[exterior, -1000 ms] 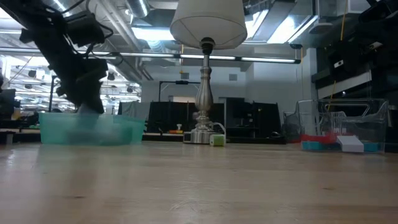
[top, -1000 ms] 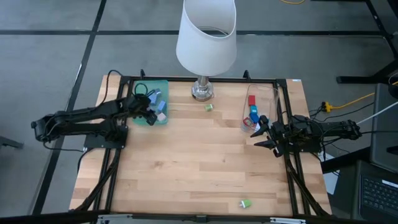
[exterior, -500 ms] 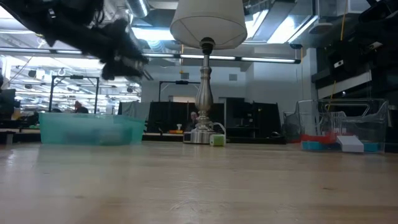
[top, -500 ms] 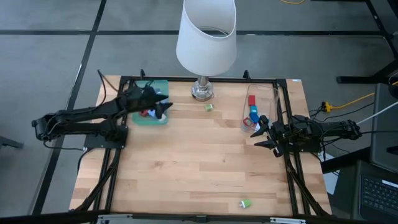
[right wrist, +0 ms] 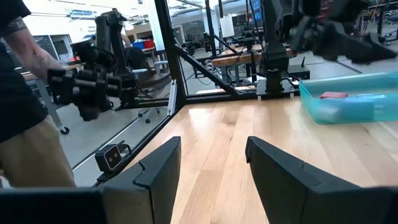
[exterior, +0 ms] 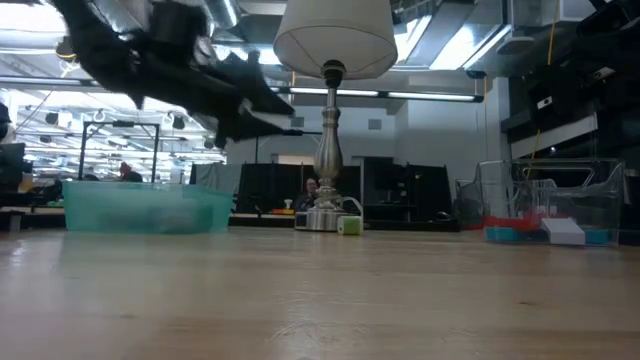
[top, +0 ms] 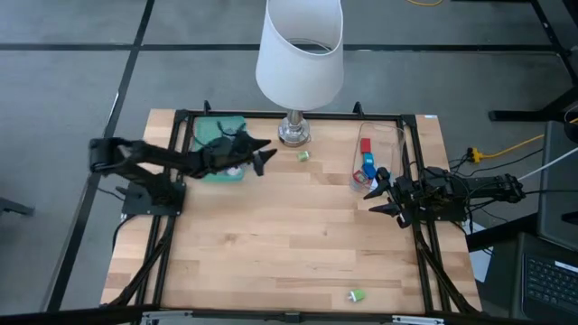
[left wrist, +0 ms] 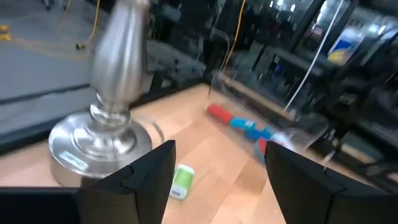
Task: Pick & Place Office items
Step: Put the green charger adapter into the green bin
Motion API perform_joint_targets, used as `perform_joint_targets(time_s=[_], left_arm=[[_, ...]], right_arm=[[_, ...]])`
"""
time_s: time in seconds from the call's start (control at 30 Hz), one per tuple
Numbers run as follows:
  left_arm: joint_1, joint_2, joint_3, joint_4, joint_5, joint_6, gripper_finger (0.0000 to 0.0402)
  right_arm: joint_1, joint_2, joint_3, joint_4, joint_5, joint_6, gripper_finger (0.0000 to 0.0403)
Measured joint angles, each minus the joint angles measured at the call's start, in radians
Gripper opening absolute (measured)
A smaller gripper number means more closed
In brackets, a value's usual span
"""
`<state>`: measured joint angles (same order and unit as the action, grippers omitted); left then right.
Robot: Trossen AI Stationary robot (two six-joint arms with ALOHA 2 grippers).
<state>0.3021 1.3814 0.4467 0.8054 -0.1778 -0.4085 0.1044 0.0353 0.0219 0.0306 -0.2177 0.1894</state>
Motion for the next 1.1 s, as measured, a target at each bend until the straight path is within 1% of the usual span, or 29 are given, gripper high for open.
perform_joint_targets(time_s=[0.17, 0.3, 0.47, 0.63, 0.8, 1.0, 1.1], left_arm=[[-0.006, 0.184, 0.100, -0.001, 0.023, 0.061, 0.0259], [-0.008, 0.285, 0.192, 0.003, 0.037, 0.104, 0.0268], [0.001, 0.414, 0.311, 0.010, 0.082, 0.108, 0.0268], [0.000, 0.554, 0.405, 0.007, 0.087, 0.092, 0.0262], [0.001, 0.629, 0.464, 0.007, 0.091, 0.127, 0.0258], [0.003, 0.640, 0.467, -0.079, 0.083, 0.196, 0.0264], [0.012, 0.640, 0.467, -0.083, 0.083, 0.234, 0.0268]], right_arm=[[0.000, 0.000, 0.000, 0.000, 0.000, 0.000, 0.0192], [0.000, 0.000, 0.000, 0.000, 0.000, 0.000, 0.0192], [0.000, 0.000, 0.000, 0.000, 0.000, 0.000, 0.0192], [0.000, 0.000, 0.000, 0.000, 0.000, 0.000, 0.0192], [0.000, 0.000, 0.000, 0.000, 0.000, 0.000, 0.0192], [0.000, 0.000, 0.000, 0.000, 0.000, 0.000, 0.0192], [0.000, 0.000, 0.000, 0.000, 0.000, 0.000, 0.0192]])
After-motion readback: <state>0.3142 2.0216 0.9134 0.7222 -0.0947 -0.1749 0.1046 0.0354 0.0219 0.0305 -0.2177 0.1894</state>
